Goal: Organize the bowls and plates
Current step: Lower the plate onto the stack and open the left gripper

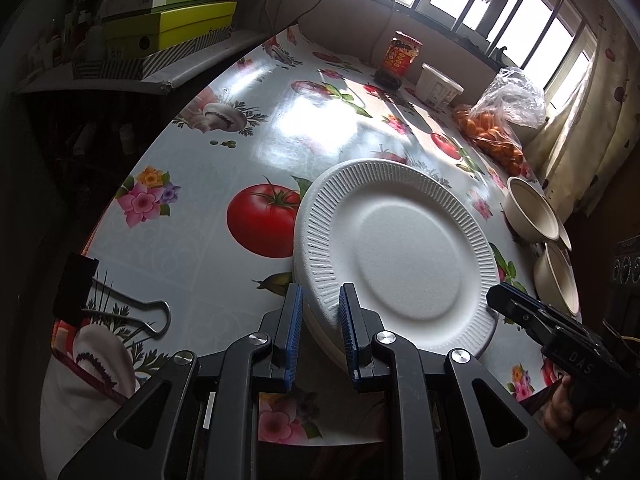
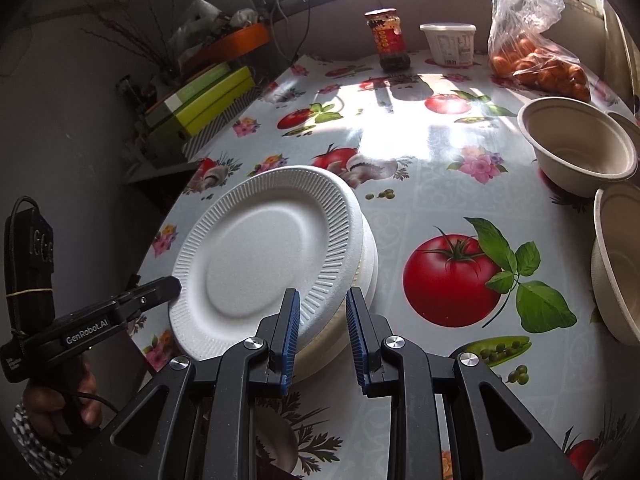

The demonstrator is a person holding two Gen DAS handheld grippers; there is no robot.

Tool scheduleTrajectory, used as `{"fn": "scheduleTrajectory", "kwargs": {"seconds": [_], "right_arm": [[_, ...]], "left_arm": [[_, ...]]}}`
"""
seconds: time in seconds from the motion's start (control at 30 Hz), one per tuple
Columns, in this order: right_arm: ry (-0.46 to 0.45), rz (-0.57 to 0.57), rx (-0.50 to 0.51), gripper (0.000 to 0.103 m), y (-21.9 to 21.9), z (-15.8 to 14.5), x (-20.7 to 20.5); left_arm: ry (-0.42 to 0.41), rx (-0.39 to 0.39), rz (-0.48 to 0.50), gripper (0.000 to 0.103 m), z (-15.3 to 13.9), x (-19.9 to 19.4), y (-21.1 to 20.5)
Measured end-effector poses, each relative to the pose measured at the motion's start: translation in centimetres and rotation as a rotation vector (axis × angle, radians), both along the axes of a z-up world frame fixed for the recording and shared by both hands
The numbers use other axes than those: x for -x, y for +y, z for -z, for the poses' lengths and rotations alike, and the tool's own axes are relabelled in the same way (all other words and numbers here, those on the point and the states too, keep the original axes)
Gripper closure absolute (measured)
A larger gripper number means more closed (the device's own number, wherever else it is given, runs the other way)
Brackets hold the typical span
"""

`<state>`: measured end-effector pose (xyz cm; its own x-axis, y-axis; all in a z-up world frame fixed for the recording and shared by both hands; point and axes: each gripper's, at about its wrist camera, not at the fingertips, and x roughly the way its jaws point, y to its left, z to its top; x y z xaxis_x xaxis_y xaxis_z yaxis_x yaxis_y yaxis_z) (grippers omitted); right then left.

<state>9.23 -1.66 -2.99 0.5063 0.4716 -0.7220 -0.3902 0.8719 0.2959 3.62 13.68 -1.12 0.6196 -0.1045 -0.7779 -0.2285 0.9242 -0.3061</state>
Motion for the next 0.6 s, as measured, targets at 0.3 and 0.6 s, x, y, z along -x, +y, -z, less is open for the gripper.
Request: {"fn": "scheduleTrajectory", "kwargs": {"seconds": [0.3, 0.6], "right_arm": [[-0.01, 0.006, 0.023, 0.079, 0.17, 0.03, 0.05], [-0.01, 0.008, 0.025, 0.079, 0.1, 0.14, -0.01]], "left_arm": [[0.007, 0.001, 0.004, 0.083, 0.2, -0.11, -0.17], [0.018, 0.0, 0.005, 0.083, 0.56, -0.21, -0.24]]}}
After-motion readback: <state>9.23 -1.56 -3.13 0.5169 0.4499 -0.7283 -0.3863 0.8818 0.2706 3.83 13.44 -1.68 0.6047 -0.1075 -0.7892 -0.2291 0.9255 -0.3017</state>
